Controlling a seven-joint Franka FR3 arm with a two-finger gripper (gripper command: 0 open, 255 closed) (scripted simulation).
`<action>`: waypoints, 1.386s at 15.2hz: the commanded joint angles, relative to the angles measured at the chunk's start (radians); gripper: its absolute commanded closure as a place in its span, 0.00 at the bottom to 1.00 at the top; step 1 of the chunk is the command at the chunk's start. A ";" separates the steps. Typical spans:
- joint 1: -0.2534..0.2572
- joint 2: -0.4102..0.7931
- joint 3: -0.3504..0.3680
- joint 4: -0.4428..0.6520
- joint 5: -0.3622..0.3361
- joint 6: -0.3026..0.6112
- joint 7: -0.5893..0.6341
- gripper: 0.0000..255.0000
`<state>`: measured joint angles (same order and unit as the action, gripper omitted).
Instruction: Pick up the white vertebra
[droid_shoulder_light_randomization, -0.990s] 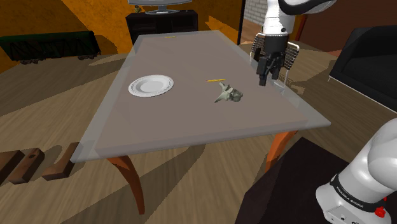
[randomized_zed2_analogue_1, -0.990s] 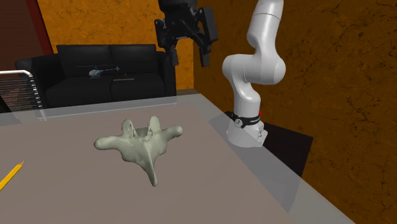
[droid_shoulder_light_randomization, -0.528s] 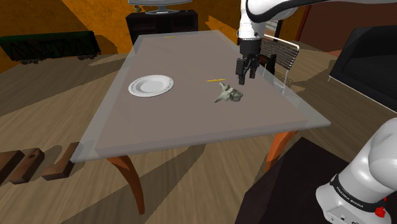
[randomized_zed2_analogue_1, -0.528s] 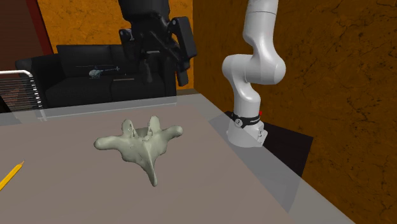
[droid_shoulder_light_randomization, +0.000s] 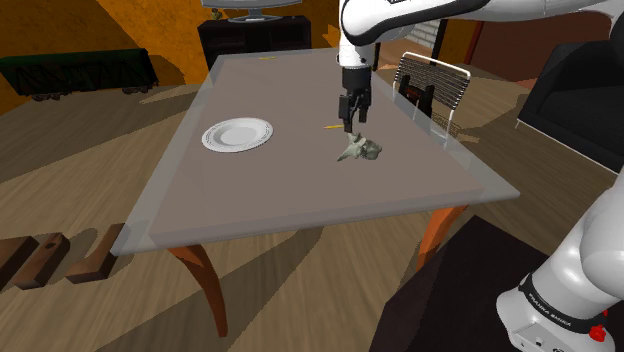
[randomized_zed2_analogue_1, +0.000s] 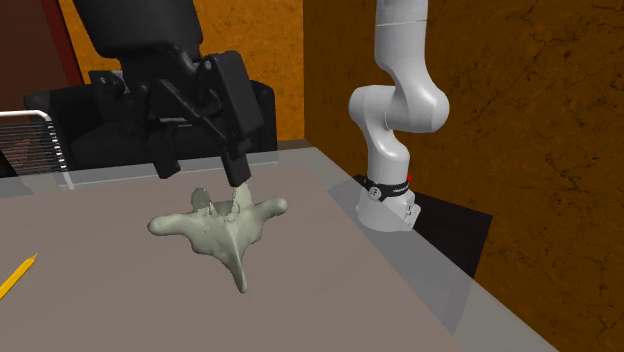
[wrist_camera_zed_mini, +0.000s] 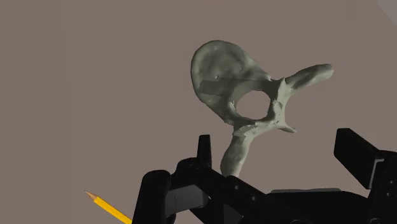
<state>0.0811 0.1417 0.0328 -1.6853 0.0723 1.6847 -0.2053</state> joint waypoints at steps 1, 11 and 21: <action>0.001 0.013 0.001 -0.008 -0.001 0.022 -0.007 0.00; 0.002 0.024 0.001 -0.069 0.000 0.093 -0.010 1.00; 0.001 0.016 0.001 -0.038 -0.001 0.055 -0.009 1.00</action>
<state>0.0825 0.1581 0.0341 -1.7305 0.0724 1.7513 -0.2145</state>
